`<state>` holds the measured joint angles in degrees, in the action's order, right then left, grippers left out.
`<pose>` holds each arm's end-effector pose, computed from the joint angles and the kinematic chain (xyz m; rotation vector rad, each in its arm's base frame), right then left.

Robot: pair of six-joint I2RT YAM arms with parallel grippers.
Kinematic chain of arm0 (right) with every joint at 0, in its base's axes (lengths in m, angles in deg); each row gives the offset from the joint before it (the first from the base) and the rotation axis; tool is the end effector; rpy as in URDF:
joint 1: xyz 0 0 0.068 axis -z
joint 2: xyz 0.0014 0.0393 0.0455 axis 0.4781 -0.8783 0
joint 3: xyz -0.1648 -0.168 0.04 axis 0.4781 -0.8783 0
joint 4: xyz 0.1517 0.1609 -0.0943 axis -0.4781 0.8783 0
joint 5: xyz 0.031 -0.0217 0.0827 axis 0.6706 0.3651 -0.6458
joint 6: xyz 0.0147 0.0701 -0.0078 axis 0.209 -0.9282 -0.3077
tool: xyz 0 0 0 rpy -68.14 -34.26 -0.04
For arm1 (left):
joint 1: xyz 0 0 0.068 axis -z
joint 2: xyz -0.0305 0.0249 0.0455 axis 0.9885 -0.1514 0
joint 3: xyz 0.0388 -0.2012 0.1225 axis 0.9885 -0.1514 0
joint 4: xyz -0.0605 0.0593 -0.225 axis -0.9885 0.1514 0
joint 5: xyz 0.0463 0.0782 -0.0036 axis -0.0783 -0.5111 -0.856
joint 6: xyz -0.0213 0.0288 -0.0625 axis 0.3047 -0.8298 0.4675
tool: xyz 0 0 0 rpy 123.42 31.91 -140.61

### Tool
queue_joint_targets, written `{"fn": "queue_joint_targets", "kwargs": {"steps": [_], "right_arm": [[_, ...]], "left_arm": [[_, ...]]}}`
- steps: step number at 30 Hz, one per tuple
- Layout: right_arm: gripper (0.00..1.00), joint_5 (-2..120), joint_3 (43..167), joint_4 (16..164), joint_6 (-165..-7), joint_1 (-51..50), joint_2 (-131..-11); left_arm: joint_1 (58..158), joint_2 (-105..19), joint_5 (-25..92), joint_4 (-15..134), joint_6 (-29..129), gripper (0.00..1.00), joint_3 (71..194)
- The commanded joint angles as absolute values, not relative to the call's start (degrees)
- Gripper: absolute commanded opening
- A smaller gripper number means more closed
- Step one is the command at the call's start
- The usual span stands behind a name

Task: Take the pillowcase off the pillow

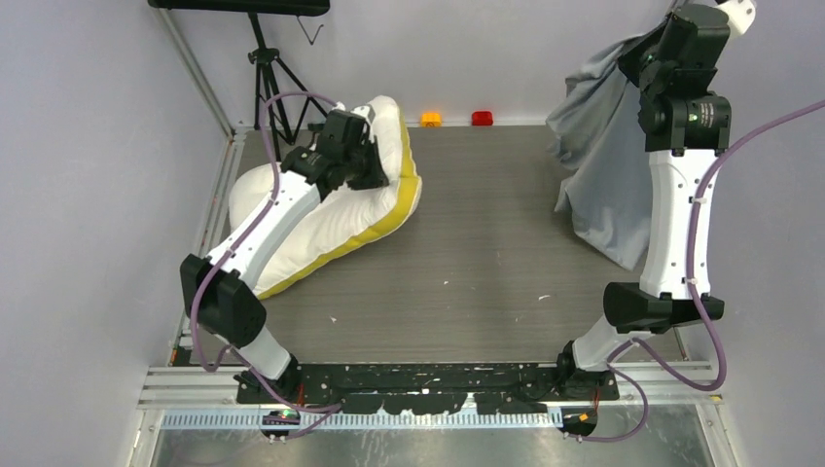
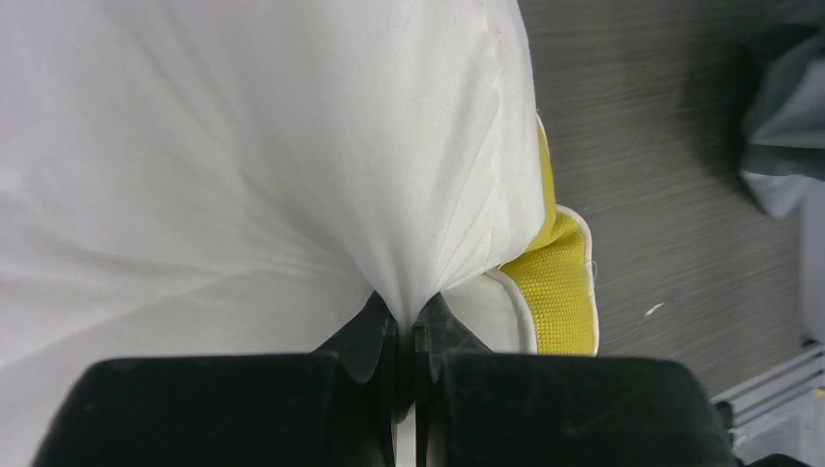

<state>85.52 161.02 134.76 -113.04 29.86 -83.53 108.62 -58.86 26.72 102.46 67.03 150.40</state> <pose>0.3006 -0.0265 0.5094 0.7472 1.5228 0.1410 0.3083 -0.1611 0.3081 -0.0048 2.3620 -0.5159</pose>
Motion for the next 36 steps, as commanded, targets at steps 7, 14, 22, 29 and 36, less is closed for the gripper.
{"fn": "queue_joint_targets", "kwargs": {"steps": [7, 14, 22, 29, 36], "right_arm": [[0.83, 60.0, 134.6, 121.6, -109.8, 30.1, -70.0], [0.84, 61.1, 100.7, 97.9, -110.0, 30.1, -52.0], [0.84, 60.2, 79.4, 95.5, -115.9, 30.1, -45.4], [0.85, 74.3, 61.8, 88.4, -109.4, 29.7, -42.1], [0.88, 72.7, 50.8, 72.2, -96.6, 29.5, -38.1]], "left_arm": [[109.1, -63.6, 35.6, 87.1, 75.8, 0.85, 158.6], [109.1, -53.8, 28.6, 85.2, 68.2, 1.0, 145.7], [109.1, -36.5, 15.9, 76.4, 56.7, 1.0, 120.2], [109.1, -24.0, 12.4, 54.3, 53.8, 1.0, 94.0], [109.1, -21.8, 4.0, 47.0, 47.8, 1.0, 84.8]]}}
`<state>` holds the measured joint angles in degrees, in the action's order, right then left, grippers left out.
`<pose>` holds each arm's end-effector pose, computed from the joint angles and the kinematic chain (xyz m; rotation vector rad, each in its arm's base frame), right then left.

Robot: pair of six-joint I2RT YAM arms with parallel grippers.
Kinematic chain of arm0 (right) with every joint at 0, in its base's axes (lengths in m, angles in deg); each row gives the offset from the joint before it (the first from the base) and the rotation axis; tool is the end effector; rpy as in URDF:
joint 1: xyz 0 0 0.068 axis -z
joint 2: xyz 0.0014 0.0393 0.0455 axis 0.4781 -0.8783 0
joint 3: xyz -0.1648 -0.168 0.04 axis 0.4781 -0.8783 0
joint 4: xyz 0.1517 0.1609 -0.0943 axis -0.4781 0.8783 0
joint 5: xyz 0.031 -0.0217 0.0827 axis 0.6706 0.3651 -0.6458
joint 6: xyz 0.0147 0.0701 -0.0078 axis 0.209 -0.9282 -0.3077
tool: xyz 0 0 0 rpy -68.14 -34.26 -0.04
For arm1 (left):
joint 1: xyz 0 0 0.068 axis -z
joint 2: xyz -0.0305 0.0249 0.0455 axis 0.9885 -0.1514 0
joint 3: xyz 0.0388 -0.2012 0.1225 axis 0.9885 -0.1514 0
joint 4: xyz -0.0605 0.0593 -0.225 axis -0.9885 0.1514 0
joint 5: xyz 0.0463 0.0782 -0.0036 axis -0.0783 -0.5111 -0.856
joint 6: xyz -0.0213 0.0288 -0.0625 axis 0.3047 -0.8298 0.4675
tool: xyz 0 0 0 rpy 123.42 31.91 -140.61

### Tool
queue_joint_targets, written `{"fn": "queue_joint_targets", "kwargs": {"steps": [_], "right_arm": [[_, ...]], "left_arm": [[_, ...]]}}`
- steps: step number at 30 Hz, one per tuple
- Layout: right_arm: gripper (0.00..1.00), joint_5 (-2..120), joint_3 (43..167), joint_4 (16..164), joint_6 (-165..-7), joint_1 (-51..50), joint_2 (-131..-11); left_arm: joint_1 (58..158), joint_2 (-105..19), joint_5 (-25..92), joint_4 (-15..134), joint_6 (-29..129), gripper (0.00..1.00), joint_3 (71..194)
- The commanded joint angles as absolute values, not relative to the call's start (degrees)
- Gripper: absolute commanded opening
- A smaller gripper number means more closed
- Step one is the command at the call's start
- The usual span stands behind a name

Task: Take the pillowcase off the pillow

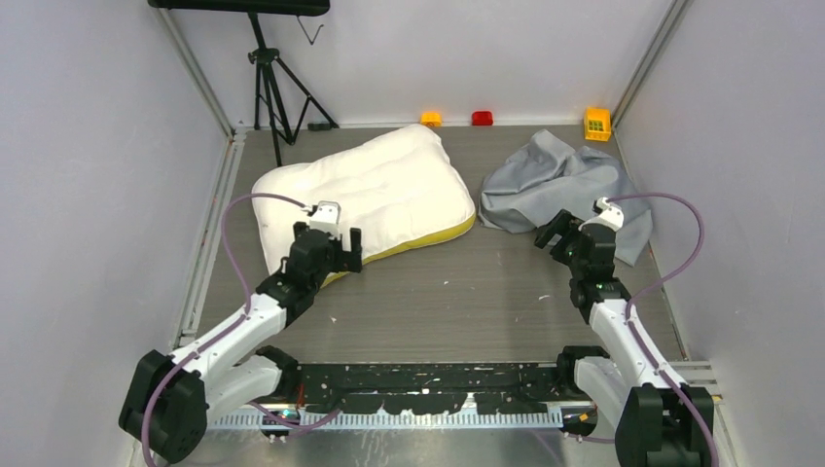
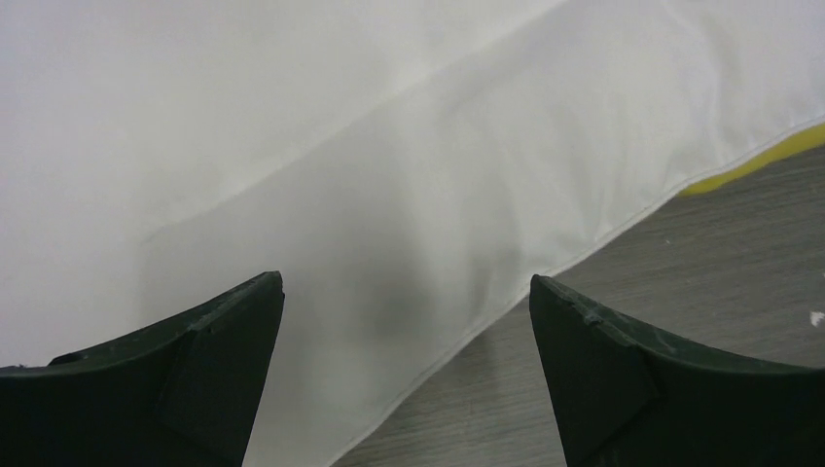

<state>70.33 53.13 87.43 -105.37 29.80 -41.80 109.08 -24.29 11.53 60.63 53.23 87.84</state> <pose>0.2230 -0.0091 0.1830 0.5290 1.9651 0.2037 0.2138 -0.0967 0.1863 0.0920 2.0524 -0.2112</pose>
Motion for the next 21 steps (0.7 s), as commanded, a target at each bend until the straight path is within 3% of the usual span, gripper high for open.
{"fn": "queue_joint_targets", "kwargs": {"steps": [1, 5, 12, 21], "right_arm": [[0.87, 72.9, 50.7, 71.6, -95.4, 29.5, -38.7], [0.87, 78.0, 49.8, 68.2, -93.2, 29.5, -44.0], [0.85, 84.4, 45.0, 46.1, -93.5, 29.4, -58.7], [0.76, 80.4, 47.2, 36.3, -87.4, 29.5, -72.1]], "left_arm": [[109.1, -21.8, 1.6, 45.2, 46.3, 1.0, 83.3], [109.0, -22.0, -4.0, 40.4, 42.7, 1.0, 81.2], [105.8, -30.9, -10.9, 29.4, 35.5, 1.0, 79.9], [91.0, -40.5, 6.2, 18.2, 43.4, 1.0, 77.2]]}}
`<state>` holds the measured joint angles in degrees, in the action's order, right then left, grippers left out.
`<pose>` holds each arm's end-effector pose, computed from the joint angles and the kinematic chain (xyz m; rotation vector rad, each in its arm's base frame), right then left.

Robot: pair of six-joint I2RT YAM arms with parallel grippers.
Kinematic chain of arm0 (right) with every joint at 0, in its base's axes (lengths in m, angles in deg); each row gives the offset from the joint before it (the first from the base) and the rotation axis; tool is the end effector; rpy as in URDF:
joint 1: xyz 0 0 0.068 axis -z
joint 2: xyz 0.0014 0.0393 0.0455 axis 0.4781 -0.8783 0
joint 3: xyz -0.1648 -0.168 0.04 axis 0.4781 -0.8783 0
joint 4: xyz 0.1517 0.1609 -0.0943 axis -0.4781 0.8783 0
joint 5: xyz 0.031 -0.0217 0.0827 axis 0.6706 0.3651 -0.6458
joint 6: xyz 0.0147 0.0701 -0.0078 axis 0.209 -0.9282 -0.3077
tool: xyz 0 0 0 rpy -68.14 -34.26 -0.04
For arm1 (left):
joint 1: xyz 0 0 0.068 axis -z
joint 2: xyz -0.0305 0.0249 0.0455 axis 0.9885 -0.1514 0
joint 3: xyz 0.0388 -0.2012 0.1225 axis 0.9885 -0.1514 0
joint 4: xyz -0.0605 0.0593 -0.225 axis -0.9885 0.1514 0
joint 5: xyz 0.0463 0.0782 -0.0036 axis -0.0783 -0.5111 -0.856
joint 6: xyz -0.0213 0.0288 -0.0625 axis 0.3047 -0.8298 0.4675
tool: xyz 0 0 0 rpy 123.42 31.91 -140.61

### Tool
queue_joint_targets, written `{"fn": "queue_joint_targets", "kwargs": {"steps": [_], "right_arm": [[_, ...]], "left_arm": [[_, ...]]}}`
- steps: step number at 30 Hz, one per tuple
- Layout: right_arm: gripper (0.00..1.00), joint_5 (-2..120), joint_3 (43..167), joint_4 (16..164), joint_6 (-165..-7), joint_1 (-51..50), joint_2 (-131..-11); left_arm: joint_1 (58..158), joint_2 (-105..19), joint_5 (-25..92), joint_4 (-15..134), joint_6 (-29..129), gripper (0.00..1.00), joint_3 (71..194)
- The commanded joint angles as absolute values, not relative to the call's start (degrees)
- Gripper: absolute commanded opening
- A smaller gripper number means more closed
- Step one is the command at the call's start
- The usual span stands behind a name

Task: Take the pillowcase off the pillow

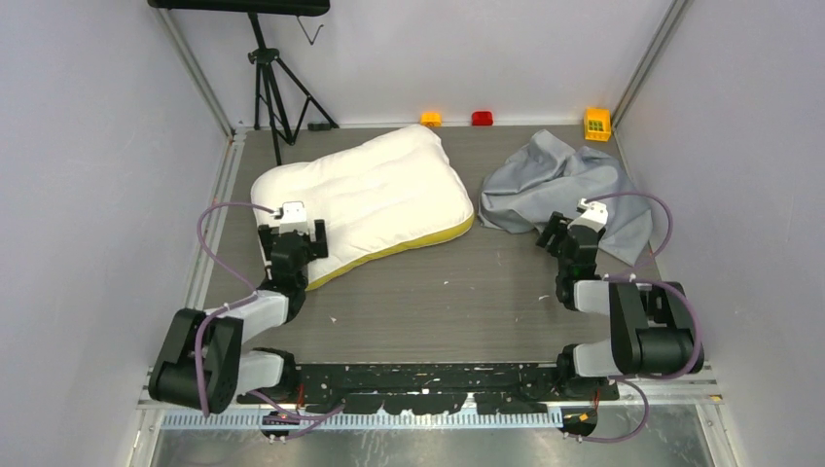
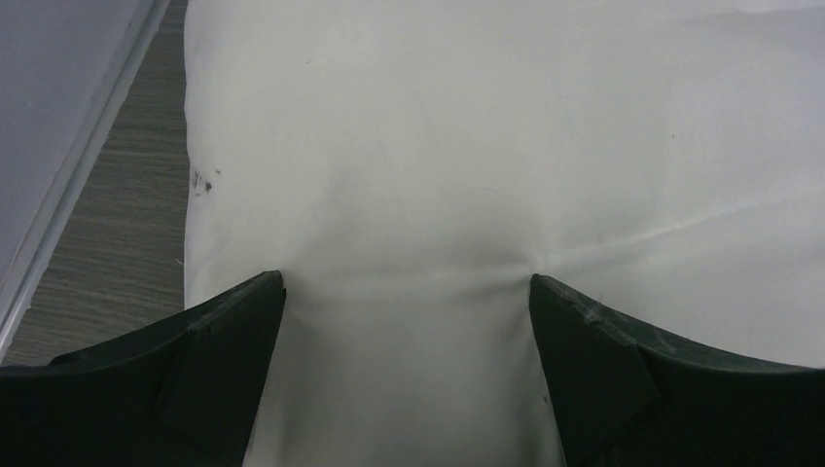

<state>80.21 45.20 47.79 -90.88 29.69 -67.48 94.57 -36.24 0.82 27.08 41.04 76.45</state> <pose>0.2528 -0.0194 0.1241 0.3778 1.8780 -0.1086 0.2410 -0.0316 0.1469 -0.1108 1.8581 0.2145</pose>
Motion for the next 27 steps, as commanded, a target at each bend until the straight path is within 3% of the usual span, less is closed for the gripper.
{"fn": "queue_joint_targets", "kwargs": {"steps": [1, 4, 5, 6, 7, 11, 15, 17, 27], "right_arm": [[0.75, 80.2, 47.2, 34.5, -87.2, 29.4, -74.2], [0.7, 79.5, 48.5, 32.7, -86.6, 29.3, -78.5], [0.76, 79.3, 49.3, 35.8, -86.4, 29.3, -77.9], [0.91, 79.1, 49.3, 34.5, -86.3, 29.3, -78.6], [0.92, 79.5, 48.8, 33.5, -86.5, 29.3, -78.8], [0.92, 79.3, 48.8, 33.5, -86.2, 29.2, -78.8], [0.92, 79.5, 48.8, 33.5, -85.9, 28.8, -78.8], [0.92, 79.5, 48.8, 33.4, -86.0, 28.8, -78.9], [0.93, 79.6, 48.8, 33.3, -86.0, 28.7, -78.9]], "left_arm": [[90.7, -41.5, 6.5, 18.9, 42.8, 0.99, 78.3], [90.2, -44.3, 5.2, 18.7, 41.6, 0.99, 80.3], [90.1, -44.7, 6.1, 19.9, 41.3, 0.99, 81.1], [90.0, -45.2, 7.2, 20.5, 40.8, 0.99, 81.8], [89.9, -45.9, 7.9, 20.9, 40.3, 0.98, 82.5], [87.9, -49.0, 9.8, 23.3, 40.2, 0.96, 85.6], [85.3, -57.0, 16.0, 4.7, 39.7, 0.98, 80.3], [85.3, -55.3, 16.9, 10.8, 40.0, 0.99, 81.7], [85.3, -56.0, 17.6, 8.3, 39.5, 1.0, 81.2]]}}
